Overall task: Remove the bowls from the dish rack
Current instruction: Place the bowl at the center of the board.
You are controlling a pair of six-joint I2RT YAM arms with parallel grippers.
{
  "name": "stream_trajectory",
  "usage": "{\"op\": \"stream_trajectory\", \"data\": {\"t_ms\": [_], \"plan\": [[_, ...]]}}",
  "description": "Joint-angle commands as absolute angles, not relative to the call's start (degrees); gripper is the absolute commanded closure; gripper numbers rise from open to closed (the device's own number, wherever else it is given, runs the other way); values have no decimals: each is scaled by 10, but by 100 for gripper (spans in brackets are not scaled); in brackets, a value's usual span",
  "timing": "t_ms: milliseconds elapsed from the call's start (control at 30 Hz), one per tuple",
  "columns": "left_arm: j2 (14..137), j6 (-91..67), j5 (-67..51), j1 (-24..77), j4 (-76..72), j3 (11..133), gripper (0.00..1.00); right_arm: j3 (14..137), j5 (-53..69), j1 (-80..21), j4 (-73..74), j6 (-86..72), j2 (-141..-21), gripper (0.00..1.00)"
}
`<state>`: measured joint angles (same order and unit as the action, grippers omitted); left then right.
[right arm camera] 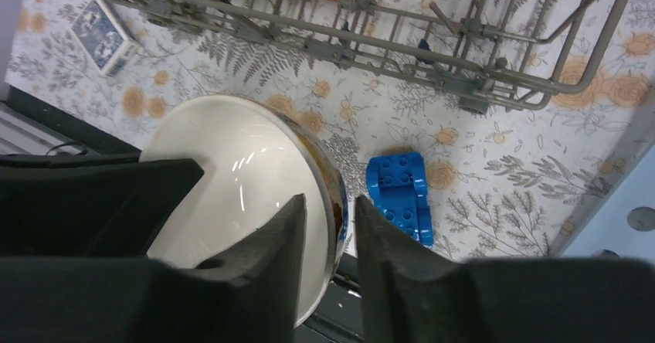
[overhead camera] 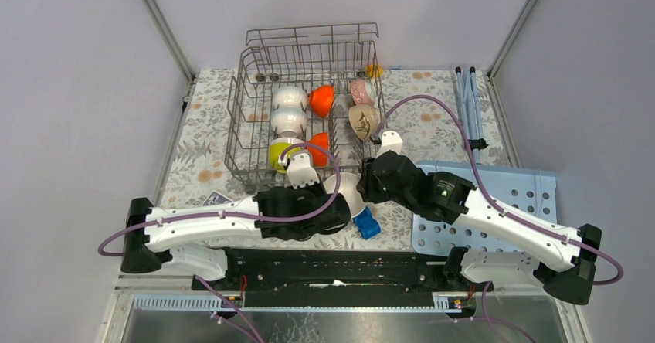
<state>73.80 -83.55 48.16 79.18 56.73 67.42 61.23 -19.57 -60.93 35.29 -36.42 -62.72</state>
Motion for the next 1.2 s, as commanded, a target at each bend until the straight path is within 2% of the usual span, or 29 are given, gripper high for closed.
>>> {"op": "stream_trajectory", "data": {"t_ms": [0, 167, 200, 300, 433, 567, 800, 967, 1167], "plan": [[692, -817, 517, 787, 511, 681, 100, 621, -182, -612, 303, -363, -596, 56], [669, -771, 530, 784, 491, 691, 100, 626, -168, -611, 309, -359, -580, 23], [666, -762, 533, 782, 491, 695, 100, 629, -164, -611, 313, -358, -577, 14], [652, -721, 544, 767, 492, 711, 100, 646, -153, -612, 325, -347, -563, 1], [619, -640, 540, 680, 488, 741, 100, 645, -142, -612, 323, -311, -519, 0], [596, -537, 500, 553, 453, 785, 100, 610, -127, -612, 298, -266, -461, 0], [647, -448, 434, 342, 437, 894, 100, 523, -98, -611, 223, -253, -417, 0], [697, -499, 281, 121, 421, 895, 100, 451, -84, -612, 148, -261, -398, 0], [725, -585, 262, -54, 386, 840, 100, 388, -92, -612, 127, -280, -382, 1]]}}
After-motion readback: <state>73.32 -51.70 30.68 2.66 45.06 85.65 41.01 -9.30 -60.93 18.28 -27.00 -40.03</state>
